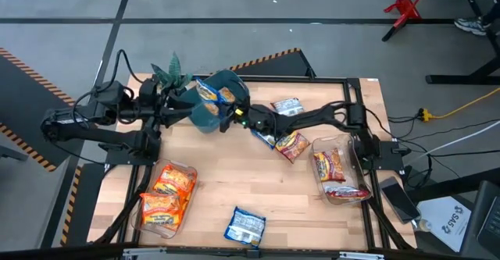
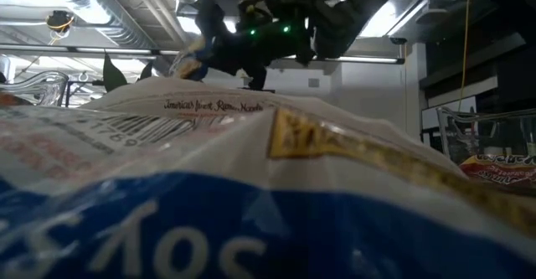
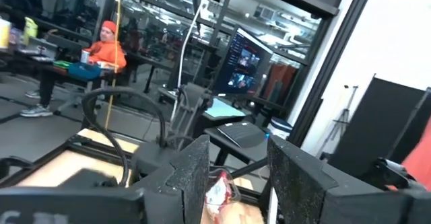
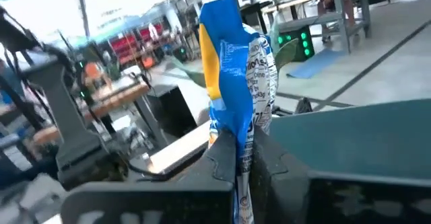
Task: Sort Maruchan noodles
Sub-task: Put the blue noodle pack into the blue bin
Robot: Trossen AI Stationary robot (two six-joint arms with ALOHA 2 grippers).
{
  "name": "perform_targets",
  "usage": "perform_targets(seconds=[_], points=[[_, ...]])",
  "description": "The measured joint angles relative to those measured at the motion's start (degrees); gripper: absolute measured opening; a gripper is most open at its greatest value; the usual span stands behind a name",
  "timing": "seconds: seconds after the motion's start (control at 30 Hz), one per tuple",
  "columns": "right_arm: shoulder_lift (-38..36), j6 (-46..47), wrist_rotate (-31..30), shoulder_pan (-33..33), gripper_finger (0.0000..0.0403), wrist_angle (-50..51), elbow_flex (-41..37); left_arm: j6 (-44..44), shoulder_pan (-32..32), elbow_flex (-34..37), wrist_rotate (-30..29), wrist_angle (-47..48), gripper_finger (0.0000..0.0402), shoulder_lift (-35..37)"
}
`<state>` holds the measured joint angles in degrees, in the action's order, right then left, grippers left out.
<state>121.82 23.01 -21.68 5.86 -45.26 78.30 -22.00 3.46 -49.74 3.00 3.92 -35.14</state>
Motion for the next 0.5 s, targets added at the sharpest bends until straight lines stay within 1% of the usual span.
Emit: perform_targets(seconds=[0.1, 0.23, 0.37, 0.5], points=[[3.27, 2.08, 0.09, 0.19, 0.0, 0.28, 2.61, 0.62, 0.0, 0.0, -0.99, -0.04, 0.0144, 0.01], [7.69, 2.46, 0.16, 0.19, 0.0, 0.79, 7.52, 1.09, 0.0, 0.0, -1.02, -0.02, 0.0144, 0.01], [9.47, 2.69, -2.14, 0.19, 0.0, 1.82, 10.85, 1.1, 0.0, 0.0, -1.01, -0.02, 0.0144, 0.01], [9.54, 5.4, -2.32, 0.27, 0.0, 7.66, 12.23, 1.18, 0.0, 0.0, -1.02, -0.04, 0.0144, 0.01]])
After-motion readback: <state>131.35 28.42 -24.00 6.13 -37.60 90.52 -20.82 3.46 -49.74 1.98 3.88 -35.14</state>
